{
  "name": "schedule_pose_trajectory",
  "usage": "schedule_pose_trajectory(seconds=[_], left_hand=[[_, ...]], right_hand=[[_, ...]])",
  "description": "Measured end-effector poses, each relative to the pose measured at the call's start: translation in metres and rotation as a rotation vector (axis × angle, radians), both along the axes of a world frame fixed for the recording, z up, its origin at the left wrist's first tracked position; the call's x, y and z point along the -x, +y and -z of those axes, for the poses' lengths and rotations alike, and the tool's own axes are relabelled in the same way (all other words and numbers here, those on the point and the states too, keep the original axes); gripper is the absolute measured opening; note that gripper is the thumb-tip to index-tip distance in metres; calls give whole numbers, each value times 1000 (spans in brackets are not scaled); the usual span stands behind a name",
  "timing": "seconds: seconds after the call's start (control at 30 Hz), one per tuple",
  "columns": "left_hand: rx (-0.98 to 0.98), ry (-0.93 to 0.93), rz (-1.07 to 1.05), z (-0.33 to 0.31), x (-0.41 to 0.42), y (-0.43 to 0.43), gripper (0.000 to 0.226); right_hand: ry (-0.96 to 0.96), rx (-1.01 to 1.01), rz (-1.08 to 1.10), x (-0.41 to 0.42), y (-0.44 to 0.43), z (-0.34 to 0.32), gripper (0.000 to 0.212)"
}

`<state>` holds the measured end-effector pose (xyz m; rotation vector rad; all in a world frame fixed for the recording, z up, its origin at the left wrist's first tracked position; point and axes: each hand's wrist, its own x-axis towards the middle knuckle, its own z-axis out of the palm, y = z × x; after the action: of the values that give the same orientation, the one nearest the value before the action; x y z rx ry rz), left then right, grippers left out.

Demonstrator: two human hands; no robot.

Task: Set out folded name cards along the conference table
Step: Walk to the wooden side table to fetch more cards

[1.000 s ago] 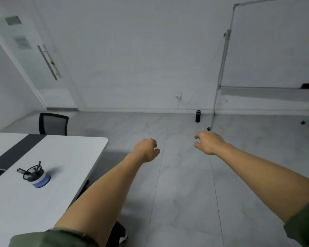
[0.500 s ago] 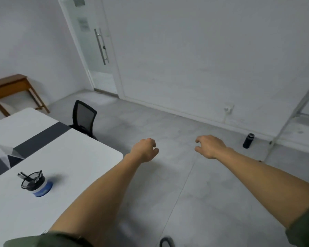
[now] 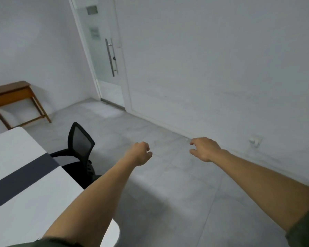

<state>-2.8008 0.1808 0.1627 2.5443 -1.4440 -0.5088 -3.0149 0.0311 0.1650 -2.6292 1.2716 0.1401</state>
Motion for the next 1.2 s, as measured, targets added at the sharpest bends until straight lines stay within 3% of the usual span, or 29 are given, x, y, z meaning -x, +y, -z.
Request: schedule_pose_trajectory(seconds=[0.33,0.53,0.93,1.2], left_hand=[[-32,1,-146,26,-174,-174,40],[-11,13,-304,9,-296,-253,40],[-48,75,-571,45,-572,-334,41],[-42,36,-652,16,-778,-399,41]], right_hand=[[10,-32,-176,-201,-202,37,51],[10,2,-331,-362,-321,14,50],[48,-44,-619,-691,-424,57,51],[12,-58,-660,-915,-500,29,52]])
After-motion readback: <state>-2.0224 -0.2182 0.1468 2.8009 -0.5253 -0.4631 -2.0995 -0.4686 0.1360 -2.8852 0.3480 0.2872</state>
